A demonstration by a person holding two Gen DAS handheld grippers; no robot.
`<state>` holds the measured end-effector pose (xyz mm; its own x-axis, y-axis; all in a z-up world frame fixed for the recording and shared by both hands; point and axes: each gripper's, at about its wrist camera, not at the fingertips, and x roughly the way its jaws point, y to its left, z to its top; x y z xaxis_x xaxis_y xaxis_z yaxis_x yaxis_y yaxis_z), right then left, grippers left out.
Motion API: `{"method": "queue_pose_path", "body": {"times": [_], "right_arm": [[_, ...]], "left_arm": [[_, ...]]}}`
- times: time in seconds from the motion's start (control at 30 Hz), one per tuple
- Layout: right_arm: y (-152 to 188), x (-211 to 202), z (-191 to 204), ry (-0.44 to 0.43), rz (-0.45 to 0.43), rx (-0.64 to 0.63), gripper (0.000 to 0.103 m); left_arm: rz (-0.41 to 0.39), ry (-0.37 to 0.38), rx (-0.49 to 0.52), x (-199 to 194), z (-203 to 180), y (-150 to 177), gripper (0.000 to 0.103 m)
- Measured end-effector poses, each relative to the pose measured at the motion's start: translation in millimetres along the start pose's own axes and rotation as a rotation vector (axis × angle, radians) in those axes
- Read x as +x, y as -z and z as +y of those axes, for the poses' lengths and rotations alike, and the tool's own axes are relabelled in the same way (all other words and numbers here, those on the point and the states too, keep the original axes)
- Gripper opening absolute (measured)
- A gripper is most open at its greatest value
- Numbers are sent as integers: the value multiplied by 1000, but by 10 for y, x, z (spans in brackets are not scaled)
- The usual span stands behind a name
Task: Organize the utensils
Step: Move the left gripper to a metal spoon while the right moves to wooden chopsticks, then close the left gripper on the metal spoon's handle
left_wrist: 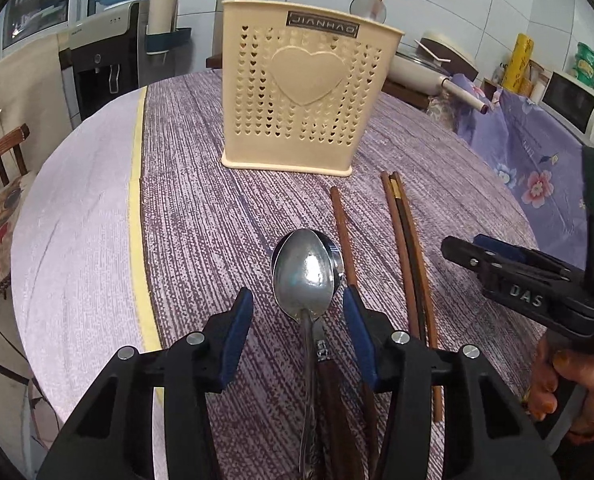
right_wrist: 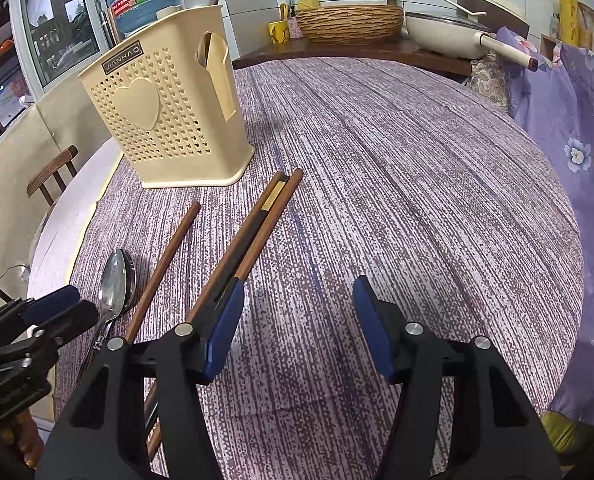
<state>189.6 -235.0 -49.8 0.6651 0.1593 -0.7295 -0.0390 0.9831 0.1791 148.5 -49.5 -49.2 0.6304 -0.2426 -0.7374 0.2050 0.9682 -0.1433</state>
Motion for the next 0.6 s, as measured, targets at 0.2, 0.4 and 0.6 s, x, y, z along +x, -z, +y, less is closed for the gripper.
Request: {"method": "queue_pose_path", "body": {"times": [0.2,0.4,0.6], "right_arm": [[24,20,-4,-5,6,2,57],[24,17,25,-11,7,-3,57],[21,19,44,-10,7,-7,57]], "left_arm": [[-20,-16,-9,71,-64,-85,47],[-1,-56,4,181,-122,-120,40],[20,-70,-8,225,-111,-117,38]]}}
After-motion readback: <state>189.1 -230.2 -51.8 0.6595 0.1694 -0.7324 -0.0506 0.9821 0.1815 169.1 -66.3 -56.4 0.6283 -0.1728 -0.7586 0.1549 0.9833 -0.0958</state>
